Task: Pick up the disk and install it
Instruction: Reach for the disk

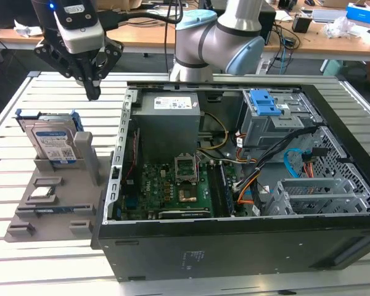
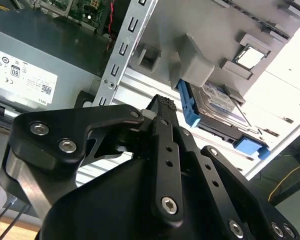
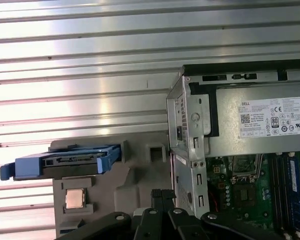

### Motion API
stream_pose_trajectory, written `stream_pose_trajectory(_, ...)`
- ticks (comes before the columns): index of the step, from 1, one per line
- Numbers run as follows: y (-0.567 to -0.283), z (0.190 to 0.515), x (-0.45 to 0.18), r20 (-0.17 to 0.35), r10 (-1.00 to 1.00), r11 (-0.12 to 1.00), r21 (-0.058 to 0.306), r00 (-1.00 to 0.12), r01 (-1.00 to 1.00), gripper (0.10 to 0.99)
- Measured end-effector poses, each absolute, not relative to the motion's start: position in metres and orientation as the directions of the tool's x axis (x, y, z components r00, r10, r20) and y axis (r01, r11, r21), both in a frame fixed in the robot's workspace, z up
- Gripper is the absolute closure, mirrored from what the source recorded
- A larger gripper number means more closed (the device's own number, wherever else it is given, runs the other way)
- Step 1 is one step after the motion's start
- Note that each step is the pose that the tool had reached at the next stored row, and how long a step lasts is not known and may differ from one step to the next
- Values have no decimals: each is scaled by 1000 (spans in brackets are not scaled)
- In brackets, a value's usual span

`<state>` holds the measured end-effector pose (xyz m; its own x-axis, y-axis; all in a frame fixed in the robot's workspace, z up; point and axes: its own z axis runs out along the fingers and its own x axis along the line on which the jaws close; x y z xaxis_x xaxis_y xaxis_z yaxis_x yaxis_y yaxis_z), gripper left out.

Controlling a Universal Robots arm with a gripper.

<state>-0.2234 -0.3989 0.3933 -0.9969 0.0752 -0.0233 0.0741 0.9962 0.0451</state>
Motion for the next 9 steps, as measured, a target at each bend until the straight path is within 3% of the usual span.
stream_pose_trajectory(9,-399,393,-244,-23,75,996,45,-997,74,980)
